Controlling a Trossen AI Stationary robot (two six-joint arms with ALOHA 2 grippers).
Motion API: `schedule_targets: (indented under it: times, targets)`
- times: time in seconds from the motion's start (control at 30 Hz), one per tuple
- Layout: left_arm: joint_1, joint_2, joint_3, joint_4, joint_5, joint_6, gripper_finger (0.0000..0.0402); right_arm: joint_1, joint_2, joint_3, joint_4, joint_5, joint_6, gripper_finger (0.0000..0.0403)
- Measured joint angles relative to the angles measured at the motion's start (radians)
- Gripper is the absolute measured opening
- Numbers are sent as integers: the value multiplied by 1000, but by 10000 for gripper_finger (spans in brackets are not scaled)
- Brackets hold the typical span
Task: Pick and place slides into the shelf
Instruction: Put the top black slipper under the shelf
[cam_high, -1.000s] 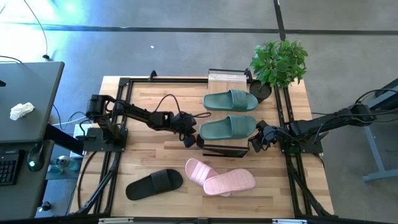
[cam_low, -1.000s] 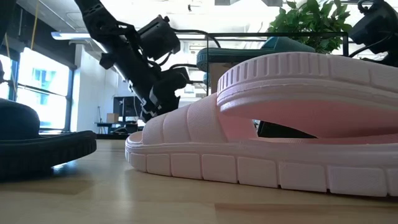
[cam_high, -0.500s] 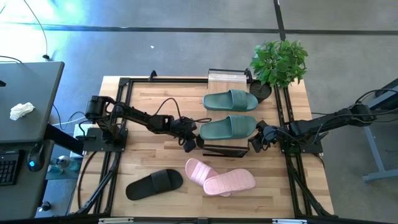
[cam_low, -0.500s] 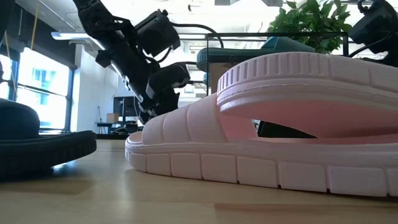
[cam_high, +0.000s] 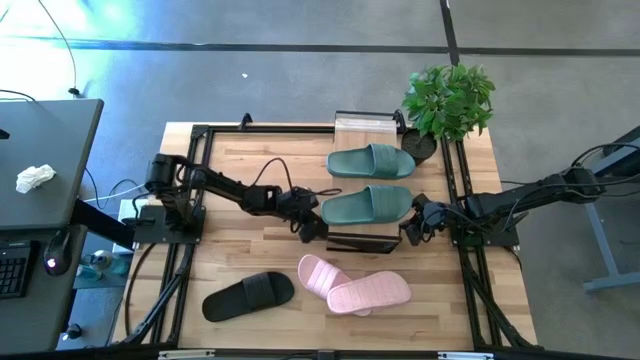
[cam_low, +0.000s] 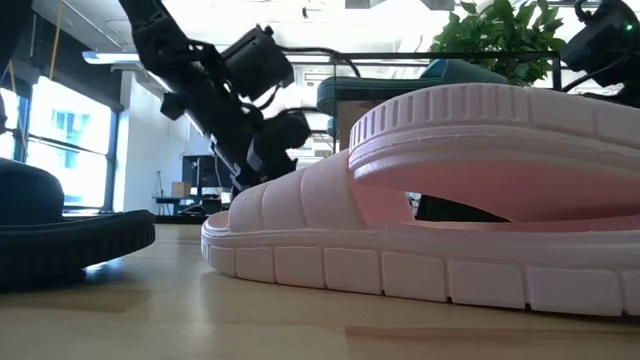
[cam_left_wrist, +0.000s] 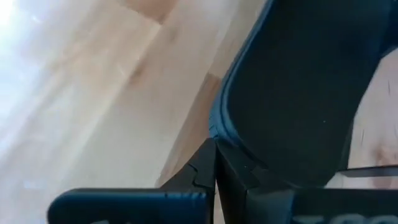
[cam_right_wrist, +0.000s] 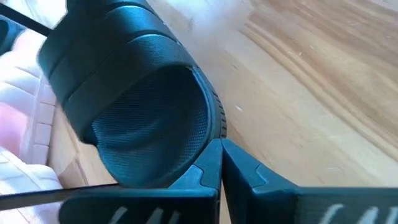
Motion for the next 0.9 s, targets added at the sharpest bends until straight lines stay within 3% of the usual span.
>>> schedule_targets:
  times: [0.9]
  targets:
    - [-6,12,0,10,107,-15,0,0,0,0,0,40,3,0]
